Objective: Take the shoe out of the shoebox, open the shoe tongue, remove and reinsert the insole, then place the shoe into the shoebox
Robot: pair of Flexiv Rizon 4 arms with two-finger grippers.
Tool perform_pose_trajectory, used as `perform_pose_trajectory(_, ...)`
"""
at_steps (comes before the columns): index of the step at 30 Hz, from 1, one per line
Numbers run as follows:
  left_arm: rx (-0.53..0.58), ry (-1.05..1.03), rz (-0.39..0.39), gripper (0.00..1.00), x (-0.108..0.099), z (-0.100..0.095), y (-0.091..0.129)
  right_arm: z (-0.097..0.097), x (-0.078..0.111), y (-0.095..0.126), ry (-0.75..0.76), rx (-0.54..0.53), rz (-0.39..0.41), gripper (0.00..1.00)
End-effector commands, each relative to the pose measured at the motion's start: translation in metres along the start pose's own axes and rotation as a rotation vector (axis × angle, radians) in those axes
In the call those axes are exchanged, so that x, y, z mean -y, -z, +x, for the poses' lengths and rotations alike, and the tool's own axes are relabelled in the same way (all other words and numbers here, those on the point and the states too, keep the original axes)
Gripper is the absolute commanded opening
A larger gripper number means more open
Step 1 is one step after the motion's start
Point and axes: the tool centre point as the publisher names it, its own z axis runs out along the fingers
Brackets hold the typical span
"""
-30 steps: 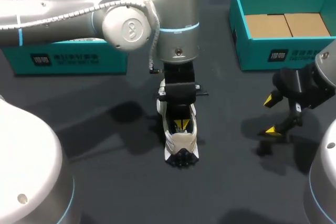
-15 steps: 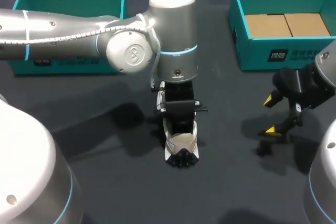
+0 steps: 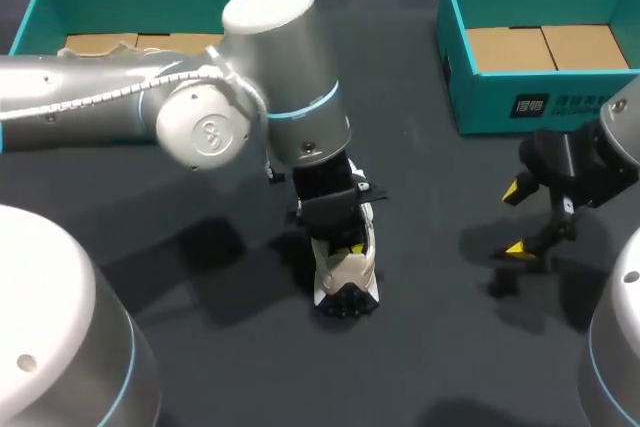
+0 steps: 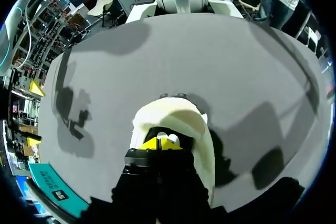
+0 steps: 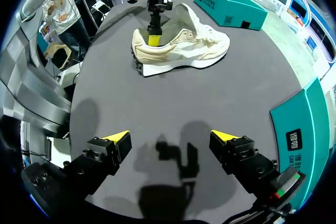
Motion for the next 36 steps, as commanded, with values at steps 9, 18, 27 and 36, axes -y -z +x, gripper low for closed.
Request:
perform_pose_trajectory(9,0.156,0.02,-0.079,0.0,-0.011,-0.01,0.002,0.001,-0.001,0.0,-0.001,0.002,0.004,1.0)
perform_pose_trajectory(18,0.09,0.021,-0.096,0.0,-0.025,-0.022,-0.026,0.001,-0.001,0.0,-0.001,0.002,0.004,1.0)
perform_pose_trajectory(27,0.011,0.007,-0.105,0.0,-0.027,-0.004,-0.031,0.001,-0.001,0.0,-0.001,0.002,0.004,1.0)
perform_pose_trajectory(36,0.079,-0.028,-0.153,0.0,-0.015,0.007,-0.007,0.001,-0.001,0.0,-0.001,0.002,0.004,1.0)
